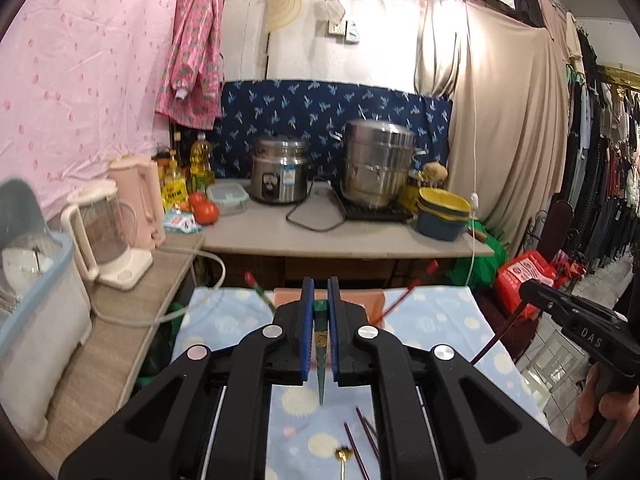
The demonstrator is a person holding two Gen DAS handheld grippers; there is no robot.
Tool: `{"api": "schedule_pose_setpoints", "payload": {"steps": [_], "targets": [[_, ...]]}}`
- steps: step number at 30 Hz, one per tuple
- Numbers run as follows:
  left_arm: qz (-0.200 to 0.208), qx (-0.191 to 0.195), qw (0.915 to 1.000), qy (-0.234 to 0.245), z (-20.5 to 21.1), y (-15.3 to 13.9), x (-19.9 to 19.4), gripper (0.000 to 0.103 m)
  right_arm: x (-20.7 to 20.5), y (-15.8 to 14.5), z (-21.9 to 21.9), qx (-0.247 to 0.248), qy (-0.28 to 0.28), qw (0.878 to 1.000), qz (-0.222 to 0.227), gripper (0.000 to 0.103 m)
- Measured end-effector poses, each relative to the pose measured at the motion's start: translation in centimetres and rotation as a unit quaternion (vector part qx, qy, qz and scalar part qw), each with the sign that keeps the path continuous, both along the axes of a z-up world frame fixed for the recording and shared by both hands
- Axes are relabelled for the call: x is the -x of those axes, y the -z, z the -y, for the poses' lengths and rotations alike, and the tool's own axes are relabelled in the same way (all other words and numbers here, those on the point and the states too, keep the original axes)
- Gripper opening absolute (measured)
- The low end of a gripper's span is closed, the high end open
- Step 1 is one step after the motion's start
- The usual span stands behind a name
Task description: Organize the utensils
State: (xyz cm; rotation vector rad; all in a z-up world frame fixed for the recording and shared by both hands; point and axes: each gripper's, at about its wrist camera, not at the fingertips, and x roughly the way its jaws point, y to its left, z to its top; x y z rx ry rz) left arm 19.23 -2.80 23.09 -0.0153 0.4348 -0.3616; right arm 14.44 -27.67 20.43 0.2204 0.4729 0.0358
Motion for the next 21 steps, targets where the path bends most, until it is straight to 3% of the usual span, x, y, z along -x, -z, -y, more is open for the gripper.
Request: {"api": "schedule_pose_setpoints", "payload": {"steps": [11, 17, 21], "targets": [[0.056, 0.009, 0.9982, -0.020, 1.4, -5.1, -8.3, 0.004, -9.6, -4.1, -1.2, -0.009, -0.007, 0.999, 0.038, 0.007], [0.069, 0.015, 0.9971, -0.030, 1.7, -6.4, -12.2, 0.003, -13.8, -3.3, -2.3, -0.008, -0.012, 0.999, 0.035, 0.007], [0.067, 0.013, 0.9973, -0.026, 1.7, -5.7, -12.7, 0.003, -14.9, -1.8, -2.4, -0.011, -0.016, 1.000, 0.023, 0.007]]}}
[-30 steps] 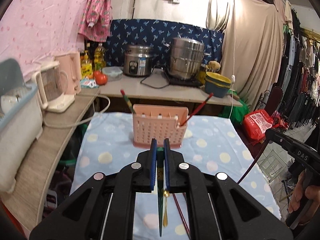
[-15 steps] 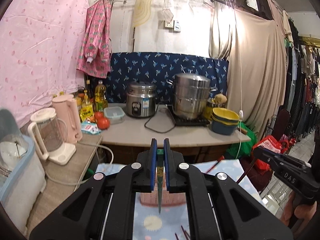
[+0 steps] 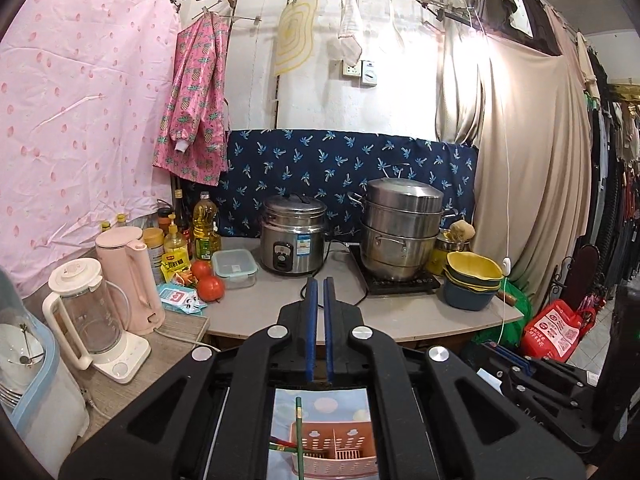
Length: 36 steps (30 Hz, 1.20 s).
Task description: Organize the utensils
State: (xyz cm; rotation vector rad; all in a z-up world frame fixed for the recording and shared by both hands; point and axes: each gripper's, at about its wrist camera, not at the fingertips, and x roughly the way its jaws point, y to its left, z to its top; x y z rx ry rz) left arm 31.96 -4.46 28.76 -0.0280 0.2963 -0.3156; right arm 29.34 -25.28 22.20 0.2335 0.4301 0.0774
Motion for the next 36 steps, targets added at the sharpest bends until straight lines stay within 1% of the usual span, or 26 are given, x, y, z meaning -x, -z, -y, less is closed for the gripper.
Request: {"api": "schedule_pose_setpoints", "payload": {"steps": [2, 6, 8, 12, 16, 18, 19, 20, 21, 23, 25, 29, 33, 36], "targets": [[-0.010, -0.006, 0.9999, 0.005, -0.1, 1.2, -0.1, 0.003, 0.1, 0.8, 0.0, 0.000, 0.000, 1.000, -0.006, 0.007], [-0.048, -0.014, 0.9987, 0.010, -0.3, 4.6, -0.5, 0.003, 0.6, 2.5, 0.3, -0.011, -0.005, 1.000, -0.023, 0.007], [-0.066, -0.017, 0.9976, 0.007, -0.5, 6.2, -0.8, 0.003, 0.8, 3.1, 0.2, -0.009, -0.004, 1.000, -0.028, 0.007], [-0.098, -0.020, 0.9950, 0.006, -1.1, 8.5, -0.9, 0.003, 1.1, 2.9, 0.1, -0.007, -0.003, 1.000, -0.024, 0.007], [-0.117, -0.032, 0.9926, 0.007, -1.9, 10.3, 0.0, 0.004, 1.8, 2.1, 0.0, -0.004, -0.005, 1.000, -0.012, 0.007], [-0.130, -0.043, 0.9906, 0.010, -2.3, 11.5, 0.8, 0.011, 2.5, 2.0, -0.1, -0.004, -0.008, 1.000, -0.009, 0.007], [-0.136, -0.048, 0.9894, 0.009, -2.6, 12.3, 1.2, 0.017, 2.8, 1.9, -0.1, -0.005, -0.009, 1.000, -0.009, 0.007], [-0.143, -0.054, 0.9882, 0.010, -2.8, 13.0, 1.6, 0.020, 3.2, 1.9, -0.1, -0.005, -0.011, 1.000, -0.009, 0.007], [-0.153, -0.061, 0.9862, 0.011, -3.0, 14.0, 2.0, 0.023, 3.5, 2.0, -0.1, -0.005, -0.011, 1.000, -0.010, 0.007], [-0.177, -0.061, 0.9823, 0.011, -3.5, 16.1, 2.9, 0.036, 4.0, 2.3, 0.0, -0.010, -0.013, 1.000, -0.014, 0.007], [-0.200, -0.061, 0.9778, 0.017, -3.9, 18.0, 3.5, 0.041, 4.5, 2.7, -0.1, -0.013, -0.016, 1.000, -0.020, 0.007], [-0.255, -0.075, 0.9640, 0.014, -4.0, 23.1, 3.5, 0.041, 5.3, 3.7, -0.2, -0.017, -0.017, 0.999, -0.031, 0.007], [-0.289, -0.090, 0.9530, 0.020, -3.0, 26.9, 2.9, 0.041, 5.3, 4.2, 0.2, -0.019, -0.011, 0.999, -0.037, 0.007], [-0.309, -0.095, 0.9457, 0.028, -2.1, 29.1, 1.9, 0.041, 4.8, 4.3, 0.5, -0.016, -0.007, 0.999, -0.040, 0.007]]}}
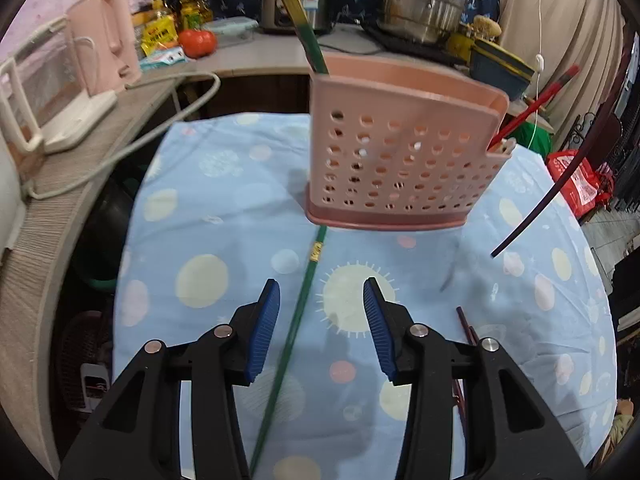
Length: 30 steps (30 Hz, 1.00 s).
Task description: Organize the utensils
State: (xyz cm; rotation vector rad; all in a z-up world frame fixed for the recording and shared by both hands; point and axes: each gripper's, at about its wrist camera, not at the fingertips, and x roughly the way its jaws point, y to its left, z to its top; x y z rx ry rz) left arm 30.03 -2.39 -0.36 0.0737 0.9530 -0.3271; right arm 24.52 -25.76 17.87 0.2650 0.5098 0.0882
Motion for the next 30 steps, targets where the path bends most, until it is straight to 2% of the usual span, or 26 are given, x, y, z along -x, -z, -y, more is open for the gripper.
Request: {"api": "schedule_pose_setpoints", "payload": {"steps": [7, 12, 14, 17, 23, 30], "targets": [[-0.034, 0.000, 0.9994, 0.003, 1.7, 3.9, -3.3, 0.040, -1.6, 0.5, 0.4, 0.008, -0.002, 1.000, -0.011, 0.007], [-0.049, 0.002, 0.9988, 0.006, 2.4, 5.4, -5.1, 0.028, -2.2, 1.5, 0.0, 0.008, -0.011, 0.999, -0.030, 0.007], [-0.043, -0.001, 0.9990, 0.008, 2.7, 5.4, -5.4, 0.024, -2.1, 2.0, -0.3, 0.011, -0.013, 0.999, -0.035, 0.007], [-0.054, 0.010, 0.9984, 0.014, 2.9, 5.7, -5.7, 0.008, -1.9, 2.5, -0.4, 0.012, -0.013, 0.999, -0.039, 0.007], [-0.053, 0.014, 0.9982, 0.022, 3.3, 5.6, -4.9, 0.002, -1.6, 2.9, -0.5, 0.008, -0.014, 0.999, -0.044, 0.007], [-0.044, 0.029, 0.9985, 0.014, 2.2, 4.3, -3.9, 0.002, -0.9, 2.9, -0.4, 0.006, -0.015, 0.999, -0.042, 0.007]]}}
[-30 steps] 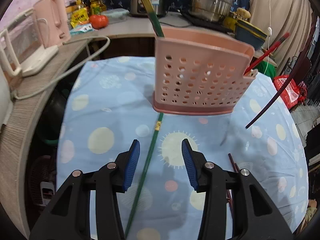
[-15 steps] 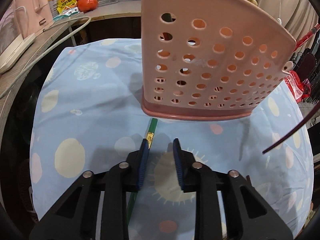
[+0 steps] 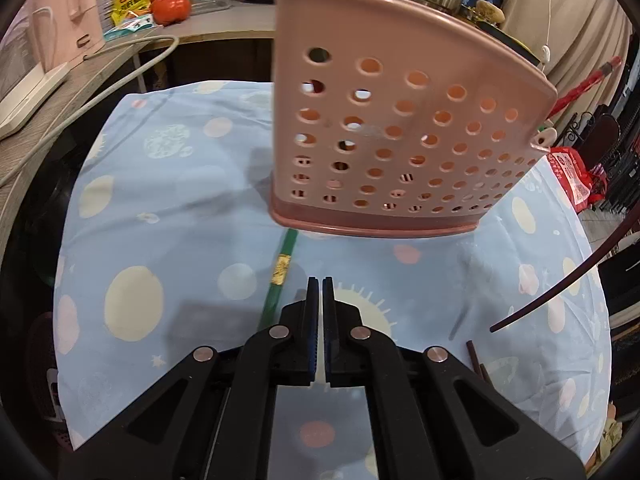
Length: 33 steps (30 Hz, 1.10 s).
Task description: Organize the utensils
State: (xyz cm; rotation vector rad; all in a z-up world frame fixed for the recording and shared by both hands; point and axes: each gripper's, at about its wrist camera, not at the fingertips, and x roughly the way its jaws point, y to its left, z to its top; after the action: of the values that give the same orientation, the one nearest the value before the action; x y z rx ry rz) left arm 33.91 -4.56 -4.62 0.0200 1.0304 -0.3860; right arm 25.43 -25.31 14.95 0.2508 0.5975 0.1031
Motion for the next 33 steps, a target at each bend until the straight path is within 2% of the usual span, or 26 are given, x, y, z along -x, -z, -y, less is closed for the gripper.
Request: {"api": "schedule_pose_setpoints", "payload": {"steps": [7, 9, 11, 12, 18, 21, 22, 26, 29, 33], "targets": [[-0.004, -0.010, 0.9999, -0.002, -0.9, 0.3, -0.3, 0.006, 0.5, 0.1, 0.2, -0.005, 0.000, 1.000, 0.001, 0.007], [-0.003, -0.009, 1.0000, 0.000, -0.8, 0.4, -0.7, 0.016, 0.6, 0.2, 0.2, -0.007, -0.002, 1.000, 0.001, 0.007], [0.004, -0.017, 0.9999, 0.001, -0.4, 0.6, -1.1, 0.031, 0.6, 0.3, 0.1, -0.008, -0.003, 1.000, -0.001, 0.007], [0.005, -0.023, 0.9997, -0.001, -0.2, 0.8, -1.3, 0.032, 0.5, 0.4, 0.0, -0.008, -0.003, 1.000, -0.001, 0.007], [-0.008, -0.016, 0.9998, -0.014, -0.2, 2.0, -2.5, 0.031, 0.3, 0.7, 0.1, -0.009, -0.003, 1.000, -0.007, 0.007], [-0.003, -0.015, 0.9997, -0.017, -0.3, 2.1, -2.6, 0.019, 0.3, 0.7, 0.1, -0.010, -0.003, 1.000, -0.008, 0.007], [-0.004, -0.012, 0.9998, -0.017, -0.4, 2.2, -2.6, 0.012, 0.2, 0.7, 0.2, -0.010, -0.003, 1.000, -0.008, 0.007], [-0.006, -0.007, 0.9999, -0.013, -0.6, 1.9, -2.5, 0.008, 0.3, 0.8, 0.0, -0.010, -0.004, 1.000, -0.009, 0.007], [0.002, 0.000, 1.0000, -0.009, -0.6, 0.7, -1.5, 0.007, 0.7, 0.7, -0.1, -0.009, -0.005, 1.000, -0.008, 0.007], [0.033, 0.012, 0.9994, 0.005, -0.4, -2.9, 1.0, 0.007, 1.5, 0.1, -0.2, -0.008, -0.006, 1.000, -0.002, 0.007]]}}
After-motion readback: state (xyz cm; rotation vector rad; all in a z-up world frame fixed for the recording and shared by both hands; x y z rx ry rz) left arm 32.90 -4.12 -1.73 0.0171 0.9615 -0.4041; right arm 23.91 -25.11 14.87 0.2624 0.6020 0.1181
